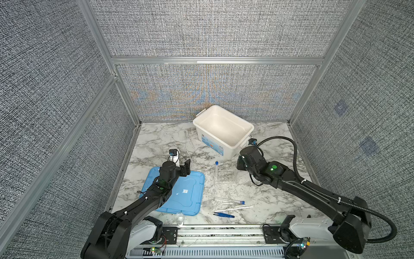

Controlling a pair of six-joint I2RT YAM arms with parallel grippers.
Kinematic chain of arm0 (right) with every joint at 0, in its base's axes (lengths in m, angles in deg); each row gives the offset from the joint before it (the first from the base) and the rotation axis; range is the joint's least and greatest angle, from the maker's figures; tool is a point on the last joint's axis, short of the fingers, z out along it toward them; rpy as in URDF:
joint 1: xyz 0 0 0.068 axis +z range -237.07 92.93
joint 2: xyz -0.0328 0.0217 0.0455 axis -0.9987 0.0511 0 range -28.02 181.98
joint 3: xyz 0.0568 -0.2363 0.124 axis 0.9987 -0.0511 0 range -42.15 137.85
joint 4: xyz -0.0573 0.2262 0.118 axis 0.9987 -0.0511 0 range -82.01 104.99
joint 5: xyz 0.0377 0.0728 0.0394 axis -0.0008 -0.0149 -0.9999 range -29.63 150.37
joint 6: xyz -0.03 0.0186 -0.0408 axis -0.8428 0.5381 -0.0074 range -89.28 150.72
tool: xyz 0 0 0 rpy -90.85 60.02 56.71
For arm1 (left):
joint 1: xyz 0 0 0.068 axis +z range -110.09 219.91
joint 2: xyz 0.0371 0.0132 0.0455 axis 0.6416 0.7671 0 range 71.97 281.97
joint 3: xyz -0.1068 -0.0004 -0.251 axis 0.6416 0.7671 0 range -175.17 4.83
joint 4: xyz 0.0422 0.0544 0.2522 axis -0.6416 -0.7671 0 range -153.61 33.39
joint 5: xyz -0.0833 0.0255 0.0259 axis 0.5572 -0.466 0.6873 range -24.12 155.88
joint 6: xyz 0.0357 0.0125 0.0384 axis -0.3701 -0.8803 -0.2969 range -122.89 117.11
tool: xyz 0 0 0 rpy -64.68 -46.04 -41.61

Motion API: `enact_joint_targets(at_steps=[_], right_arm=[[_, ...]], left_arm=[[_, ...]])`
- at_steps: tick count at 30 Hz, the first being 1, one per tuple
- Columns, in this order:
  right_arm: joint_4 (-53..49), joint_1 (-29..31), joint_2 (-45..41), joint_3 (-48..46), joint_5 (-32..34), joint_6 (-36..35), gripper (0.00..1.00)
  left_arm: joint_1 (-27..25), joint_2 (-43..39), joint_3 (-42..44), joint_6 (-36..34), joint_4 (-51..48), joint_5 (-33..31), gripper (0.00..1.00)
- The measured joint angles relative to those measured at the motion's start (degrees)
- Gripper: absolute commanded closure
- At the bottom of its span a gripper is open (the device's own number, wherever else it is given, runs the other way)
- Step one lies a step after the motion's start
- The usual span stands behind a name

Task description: Organize the chemistry lab equipment

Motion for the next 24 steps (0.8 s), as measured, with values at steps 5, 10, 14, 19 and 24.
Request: enact_joint_targets(at_steps=[5,10,14,19,24], right_arm=[[5.8,1.8,1.1,-1.0,-2.4,-5.7,0.86],[11.5,3.6,2.6,-1.7,-3.5,-10.2,0.86],[17.4,3.9,3.5,-4.2,-2.8,-12.9,0.86],[24.7,3.9,4.2,-6.9,-2.1,-15.4,0.86],[32.3,3.9,4.9,-10.1,-2.1,-18.1,0.86]], left_arm=[[0.0,1.6,-0.4,0.0,0.0,1.0,0.21],[0.0,2.3,-0.6,0.0,0.1,1.4,0.21],[0.0,1.9,-0.6,0.0,0.3,1.4,0.21],[0.0,1.7,-0.6,0.0,0.4,1.4,0.21],[0.0,1.2,-0.6,-0.1,0.4,1.5,0.21]])
